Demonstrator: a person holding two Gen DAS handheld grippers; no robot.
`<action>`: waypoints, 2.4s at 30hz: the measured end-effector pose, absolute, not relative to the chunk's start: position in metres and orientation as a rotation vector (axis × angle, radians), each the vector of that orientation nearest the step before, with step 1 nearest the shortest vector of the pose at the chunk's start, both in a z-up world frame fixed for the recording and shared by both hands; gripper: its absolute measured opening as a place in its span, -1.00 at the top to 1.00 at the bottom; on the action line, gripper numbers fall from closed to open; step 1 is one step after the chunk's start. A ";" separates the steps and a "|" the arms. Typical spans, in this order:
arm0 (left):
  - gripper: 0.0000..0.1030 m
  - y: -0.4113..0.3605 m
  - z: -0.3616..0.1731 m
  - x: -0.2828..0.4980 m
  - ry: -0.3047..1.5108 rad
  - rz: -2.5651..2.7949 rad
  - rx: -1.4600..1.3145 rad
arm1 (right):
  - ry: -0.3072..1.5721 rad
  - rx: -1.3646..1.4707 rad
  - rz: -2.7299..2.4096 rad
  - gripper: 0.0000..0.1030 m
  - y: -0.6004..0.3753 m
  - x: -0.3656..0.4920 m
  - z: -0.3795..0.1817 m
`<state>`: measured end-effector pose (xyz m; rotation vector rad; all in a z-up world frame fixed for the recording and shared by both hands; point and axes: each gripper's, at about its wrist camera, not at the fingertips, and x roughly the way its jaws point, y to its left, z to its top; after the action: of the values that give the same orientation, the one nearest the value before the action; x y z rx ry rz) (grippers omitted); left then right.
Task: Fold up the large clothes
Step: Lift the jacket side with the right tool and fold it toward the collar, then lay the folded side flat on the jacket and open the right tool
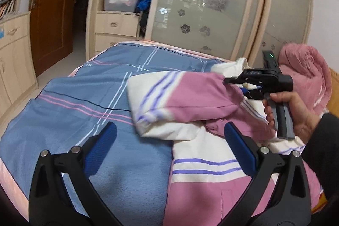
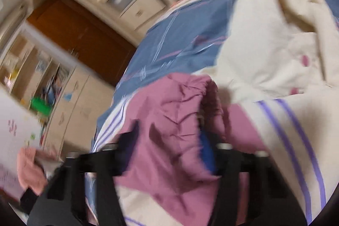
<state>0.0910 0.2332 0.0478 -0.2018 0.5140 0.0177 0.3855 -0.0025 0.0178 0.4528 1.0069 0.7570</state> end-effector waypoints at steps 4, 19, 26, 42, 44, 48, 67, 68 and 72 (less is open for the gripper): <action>-0.96 0.221 0.048 0.091 0.518 -0.049 -0.190 | 0.989 0.475 0.780 0.80 -0.007 0.376 0.019; -0.96 0.162 0.048 0.085 0.526 -0.234 -0.041 | 0.768 0.528 0.631 0.82 -0.143 0.326 0.095; -0.96 0.146 0.044 0.087 0.535 -0.277 0.009 | 0.734 0.576 0.401 0.82 -0.259 0.314 0.089; -0.96 0.123 0.034 0.091 0.566 -0.316 0.053 | 0.786 0.670 0.118 0.54 -0.340 0.277 -0.003; -0.96 0.125 0.034 0.092 0.569 -0.315 0.035 | 0.724 0.672 0.112 -0.48 -0.338 0.270 0.010; -0.96 0.128 0.034 0.092 0.571 -0.308 0.018 | 0.760 0.696 0.159 -0.97 -0.331 0.280 0.014; -0.96 0.136 0.039 0.092 0.571 -0.315 -0.043 | 0.761 0.609 0.161 -0.55 -0.310 0.240 -0.013; -0.96 0.135 0.039 0.093 0.571 -0.313 -0.047 | 0.712 0.603 0.169 -0.55 -0.308 0.230 -0.005; -0.96 0.132 0.038 0.095 0.574 -0.279 -0.050 | 0.517 0.449 0.135 -0.82 -0.278 0.153 0.036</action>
<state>0.0949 0.1324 0.0382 -0.0500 0.5741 -0.2790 0.1531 -0.2782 0.0362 0.4492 0.5167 0.1352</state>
